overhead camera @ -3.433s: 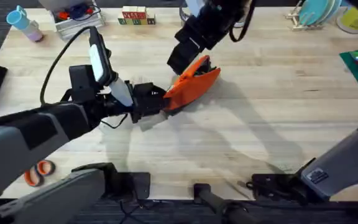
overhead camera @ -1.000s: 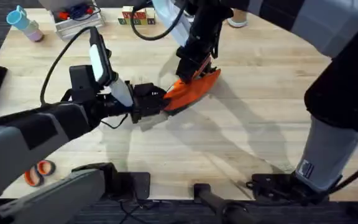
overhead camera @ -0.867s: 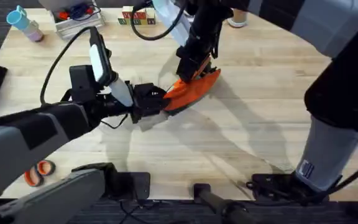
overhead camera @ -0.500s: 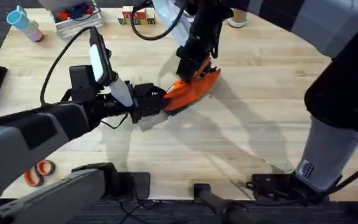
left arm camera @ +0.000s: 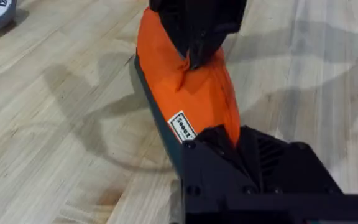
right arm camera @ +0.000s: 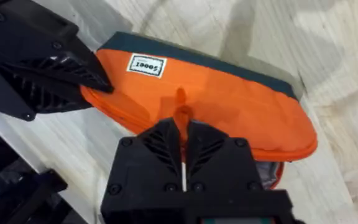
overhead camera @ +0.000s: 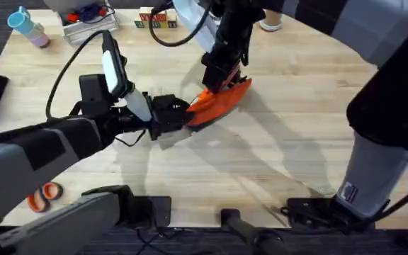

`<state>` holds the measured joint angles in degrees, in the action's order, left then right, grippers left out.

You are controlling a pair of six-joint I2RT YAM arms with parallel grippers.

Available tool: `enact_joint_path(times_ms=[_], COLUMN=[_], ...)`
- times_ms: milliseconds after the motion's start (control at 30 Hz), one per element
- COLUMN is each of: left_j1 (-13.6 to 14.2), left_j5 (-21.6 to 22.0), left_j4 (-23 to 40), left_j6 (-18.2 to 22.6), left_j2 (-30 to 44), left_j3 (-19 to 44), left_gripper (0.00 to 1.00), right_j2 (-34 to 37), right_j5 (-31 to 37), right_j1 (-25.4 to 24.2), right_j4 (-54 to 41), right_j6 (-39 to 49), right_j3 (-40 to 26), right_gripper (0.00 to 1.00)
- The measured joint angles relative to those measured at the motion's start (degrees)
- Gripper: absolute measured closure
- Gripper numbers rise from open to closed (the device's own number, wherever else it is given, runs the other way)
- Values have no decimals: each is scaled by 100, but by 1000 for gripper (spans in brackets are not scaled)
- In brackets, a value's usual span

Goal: Unzip the bag, pick up the pens from the table one at a time and place them inside, then zip the bag closed.

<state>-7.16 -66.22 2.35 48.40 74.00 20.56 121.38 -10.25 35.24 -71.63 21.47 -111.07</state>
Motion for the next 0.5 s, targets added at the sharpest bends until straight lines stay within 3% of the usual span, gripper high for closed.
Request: enact_joint_path(times_ms=[500], left_j1=[0], left_j5=[26], left_j4=[-28], left_j6=[0], left_j2=[0], left_j3=[0], left_gripper=[960], right_j2=[0], right_j5=[274], right_j1=[-63], right_j4=[238], right_j6=[-67], right_j3=[0], right_gripper=[970])
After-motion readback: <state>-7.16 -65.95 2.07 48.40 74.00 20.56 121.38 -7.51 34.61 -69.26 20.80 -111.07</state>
